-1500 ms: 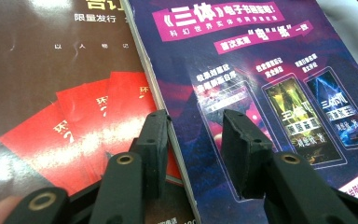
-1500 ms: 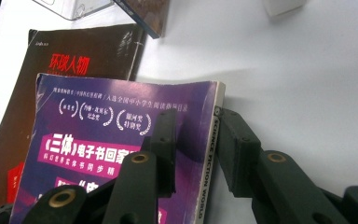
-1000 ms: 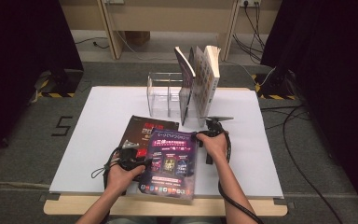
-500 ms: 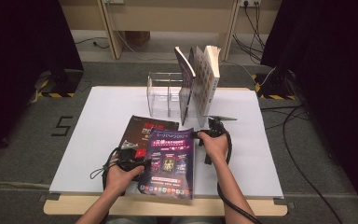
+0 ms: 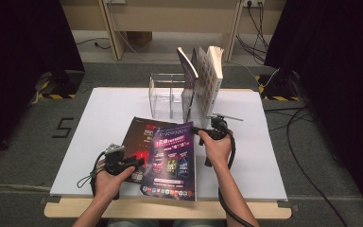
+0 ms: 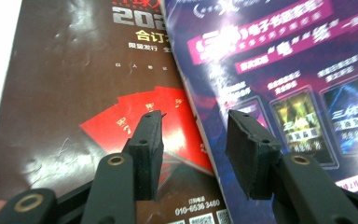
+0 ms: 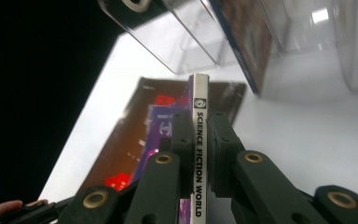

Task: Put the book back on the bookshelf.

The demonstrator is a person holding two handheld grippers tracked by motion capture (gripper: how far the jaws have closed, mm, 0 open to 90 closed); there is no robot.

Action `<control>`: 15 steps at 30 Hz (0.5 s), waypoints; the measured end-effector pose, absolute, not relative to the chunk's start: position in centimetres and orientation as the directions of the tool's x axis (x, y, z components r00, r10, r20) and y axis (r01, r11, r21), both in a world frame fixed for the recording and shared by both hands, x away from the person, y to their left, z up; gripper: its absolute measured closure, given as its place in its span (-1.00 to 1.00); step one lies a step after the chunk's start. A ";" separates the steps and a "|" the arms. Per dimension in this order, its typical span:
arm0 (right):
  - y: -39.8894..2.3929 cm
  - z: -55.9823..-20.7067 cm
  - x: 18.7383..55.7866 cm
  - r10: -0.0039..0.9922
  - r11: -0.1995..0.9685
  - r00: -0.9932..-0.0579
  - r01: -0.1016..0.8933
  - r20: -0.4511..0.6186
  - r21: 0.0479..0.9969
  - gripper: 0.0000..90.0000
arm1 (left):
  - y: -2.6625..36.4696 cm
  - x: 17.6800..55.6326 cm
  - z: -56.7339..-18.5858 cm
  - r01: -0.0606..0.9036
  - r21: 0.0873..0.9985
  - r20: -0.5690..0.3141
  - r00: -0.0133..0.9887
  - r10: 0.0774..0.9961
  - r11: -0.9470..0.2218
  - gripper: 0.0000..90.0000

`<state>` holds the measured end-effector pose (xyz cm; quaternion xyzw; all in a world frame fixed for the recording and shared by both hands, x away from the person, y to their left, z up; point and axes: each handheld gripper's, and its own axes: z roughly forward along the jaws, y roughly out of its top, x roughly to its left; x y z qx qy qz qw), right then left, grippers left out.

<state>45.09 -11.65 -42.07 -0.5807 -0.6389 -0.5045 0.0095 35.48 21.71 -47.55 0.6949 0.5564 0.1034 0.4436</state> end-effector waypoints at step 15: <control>-10.2 -37.4 43.0 0.762 -0.163 -0.431 0.595 0.483 0.787 0.85 | 22.1 34.7 -48.2 0.678 0.734 -0.359 0.352 0.864 0.029 0.22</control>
